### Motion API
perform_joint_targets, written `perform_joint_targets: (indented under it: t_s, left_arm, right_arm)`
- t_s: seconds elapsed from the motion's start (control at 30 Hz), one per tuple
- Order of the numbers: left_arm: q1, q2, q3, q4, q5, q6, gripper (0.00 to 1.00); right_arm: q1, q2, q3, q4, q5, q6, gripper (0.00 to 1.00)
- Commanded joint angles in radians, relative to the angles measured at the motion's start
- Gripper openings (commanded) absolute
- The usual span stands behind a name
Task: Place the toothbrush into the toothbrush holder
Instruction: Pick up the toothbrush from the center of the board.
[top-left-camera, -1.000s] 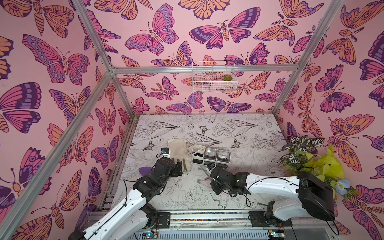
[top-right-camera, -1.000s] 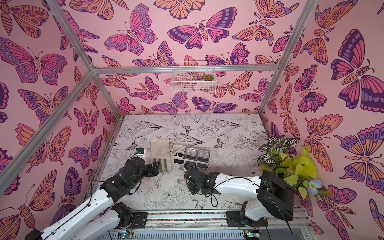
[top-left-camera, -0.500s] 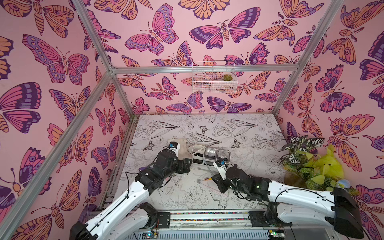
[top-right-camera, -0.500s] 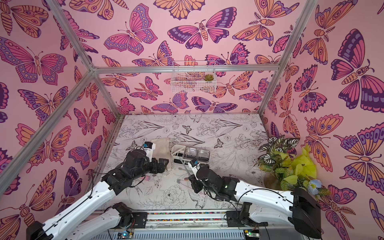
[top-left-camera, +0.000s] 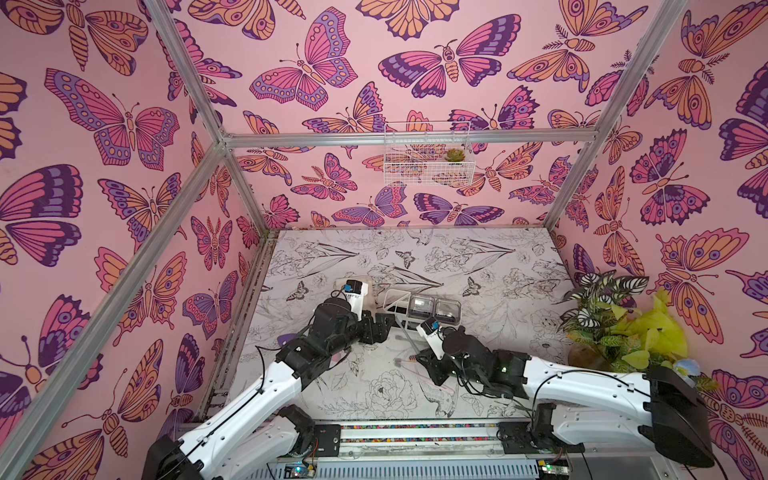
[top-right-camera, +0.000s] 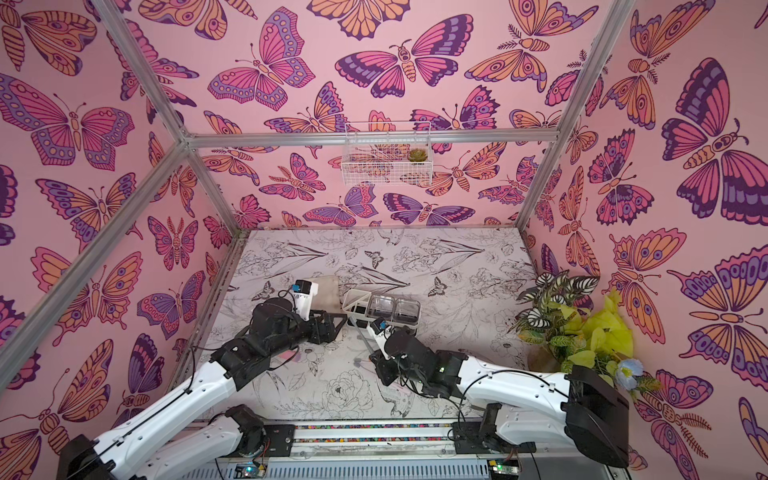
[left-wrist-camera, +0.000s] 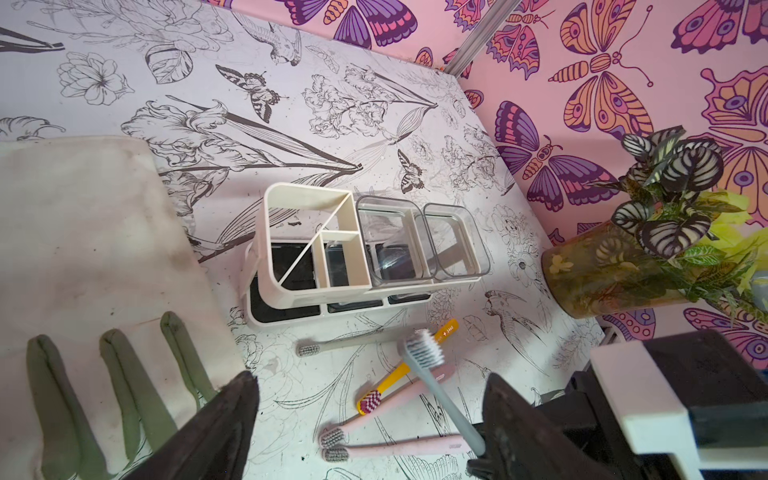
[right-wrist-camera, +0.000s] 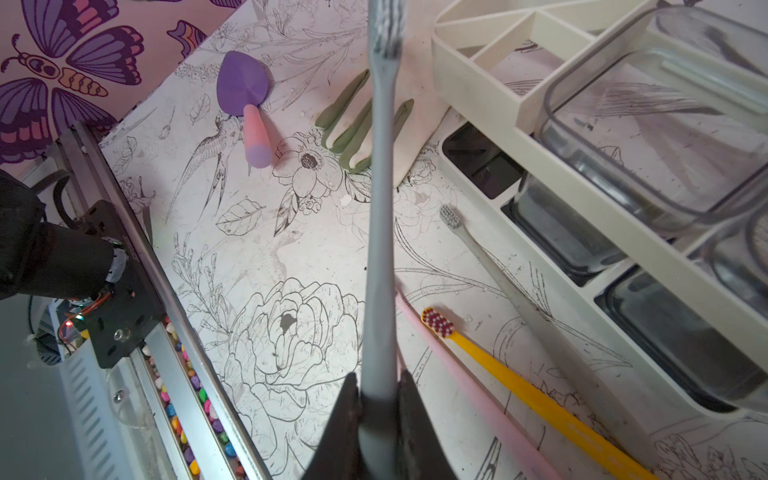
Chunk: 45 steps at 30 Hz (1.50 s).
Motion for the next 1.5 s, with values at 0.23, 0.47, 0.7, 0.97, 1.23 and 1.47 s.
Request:
perform_joint_targets:
  t_s: [0.23,0.47,0.7,0.97,1.23,1.47]
  left_arm:
    - [-0.002,0.066,-0.019,0.078,0.036,-0.011,0.84]
    - [-0.002,0.081,-0.025,0.109,0.043,-0.018,0.76]
    - [-0.002,0.073,-0.023,0.119,0.044,-0.025,0.61]
    - [-0.003,0.078,-0.013,0.121,0.055,-0.028,0.45]
    - [-0.002,0.062,-0.016,0.118,0.031,-0.035,0.17]
    - [-0.003,0.05,-0.023,0.115,0.021,-0.033,0.04]
  right_arm:
    - [0.004,0.052,0.031,0.117,-0.055,-0.017,0.0]
    - [0.005,0.084,0.034,0.18,-0.072,-0.02,0.0]
    - [0.005,0.143,0.083,0.196,-0.069,-0.05,0.0]
    - [0.005,0.201,0.131,0.209,-0.071,-0.065,0.0]
    - [0.005,0.223,0.127,0.241,-0.002,-0.035,0.0]
    - [0.005,0.251,0.147,0.235,0.011,-0.031,0.0]
